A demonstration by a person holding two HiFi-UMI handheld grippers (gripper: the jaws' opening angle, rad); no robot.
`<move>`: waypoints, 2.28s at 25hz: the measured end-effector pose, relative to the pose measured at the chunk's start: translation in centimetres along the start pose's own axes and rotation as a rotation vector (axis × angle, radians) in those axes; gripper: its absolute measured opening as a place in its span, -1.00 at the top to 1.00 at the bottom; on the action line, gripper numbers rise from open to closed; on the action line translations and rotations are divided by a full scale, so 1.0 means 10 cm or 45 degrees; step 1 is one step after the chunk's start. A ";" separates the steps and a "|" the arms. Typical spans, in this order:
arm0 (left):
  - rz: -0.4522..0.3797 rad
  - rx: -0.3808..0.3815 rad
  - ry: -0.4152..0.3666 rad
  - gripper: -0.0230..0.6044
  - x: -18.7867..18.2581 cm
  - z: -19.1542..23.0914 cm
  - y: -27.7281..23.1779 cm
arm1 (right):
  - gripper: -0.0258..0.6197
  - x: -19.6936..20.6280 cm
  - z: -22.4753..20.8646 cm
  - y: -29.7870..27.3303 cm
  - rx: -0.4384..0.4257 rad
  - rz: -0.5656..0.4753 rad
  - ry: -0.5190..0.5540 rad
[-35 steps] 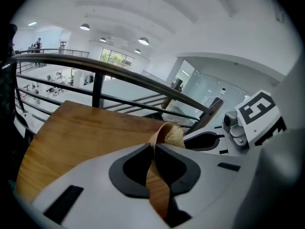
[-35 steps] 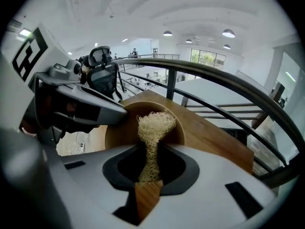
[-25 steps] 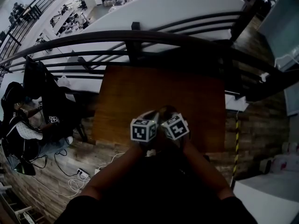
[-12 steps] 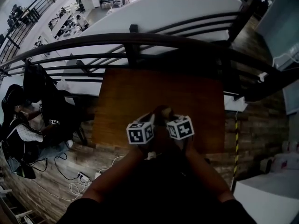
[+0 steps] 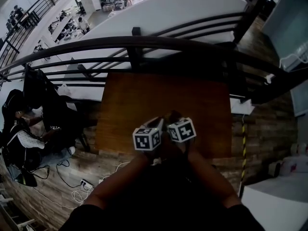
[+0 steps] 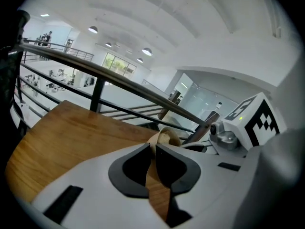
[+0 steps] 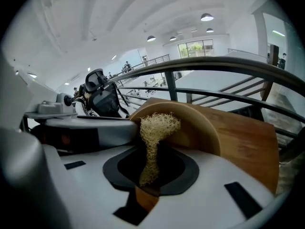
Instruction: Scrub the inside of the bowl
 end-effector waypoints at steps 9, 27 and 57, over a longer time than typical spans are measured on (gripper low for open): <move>-0.062 -0.076 0.053 0.85 -0.03 0.20 0.03 | 0.71 0.08 -0.03 0.09 -0.006 -0.012 -0.106; 0.011 0.031 -0.028 0.83 0.02 0.05 0.04 | 0.71 0.05 0.04 -0.07 -0.050 0.022 0.192; 0.129 0.042 -0.054 0.83 0.09 0.17 0.06 | 0.71 0.37 0.14 0.00 -0.128 0.370 0.747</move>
Point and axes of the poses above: the fingertips, and each gripper's own axes: y backward along the fingers, z to its left, x out of its underside, the point moved 5 cm from there along y, backward along the fingers, and after that the axes turned 4 degrees about -y, right-handed, at the moved point
